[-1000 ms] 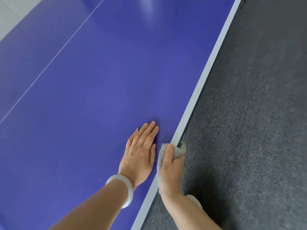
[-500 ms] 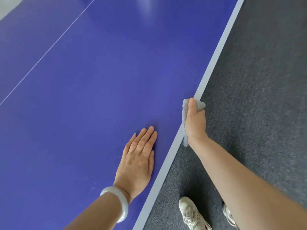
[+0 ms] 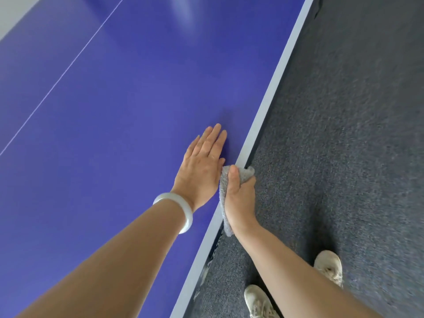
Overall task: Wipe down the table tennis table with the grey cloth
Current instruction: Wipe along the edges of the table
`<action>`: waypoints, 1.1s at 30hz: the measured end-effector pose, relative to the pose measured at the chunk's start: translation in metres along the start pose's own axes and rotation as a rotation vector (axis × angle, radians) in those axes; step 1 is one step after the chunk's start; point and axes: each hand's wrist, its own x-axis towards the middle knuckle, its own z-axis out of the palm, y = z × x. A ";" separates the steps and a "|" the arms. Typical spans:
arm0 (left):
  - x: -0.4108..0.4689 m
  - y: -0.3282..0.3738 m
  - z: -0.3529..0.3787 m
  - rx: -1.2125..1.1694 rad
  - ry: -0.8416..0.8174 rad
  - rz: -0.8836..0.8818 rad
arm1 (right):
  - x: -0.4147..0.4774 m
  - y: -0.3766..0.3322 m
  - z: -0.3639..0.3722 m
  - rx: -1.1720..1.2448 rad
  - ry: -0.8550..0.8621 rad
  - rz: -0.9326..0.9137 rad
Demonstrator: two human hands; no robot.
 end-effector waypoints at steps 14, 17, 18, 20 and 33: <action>0.022 -0.009 0.009 -0.063 -0.027 -0.011 | 0.103 -0.055 0.002 0.193 0.109 -0.049; 0.022 -0.008 0.009 -0.051 -0.025 -0.017 | 0.101 -0.055 -0.001 0.217 0.135 -0.043; 0.022 -0.007 0.009 -0.044 -0.021 -0.018 | 0.086 -0.046 0.001 0.205 0.134 -0.057; 0.021 -0.007 0.009 -0.048 -0.016 -0.025 | 0.038 -0.021 0.008 0.169 0.141 -0.081; 0.022 -0.007 0.009 -0.036 -0.012 -0.014 | 0.128 -0.064 -0.008 0.306 0.061 0.003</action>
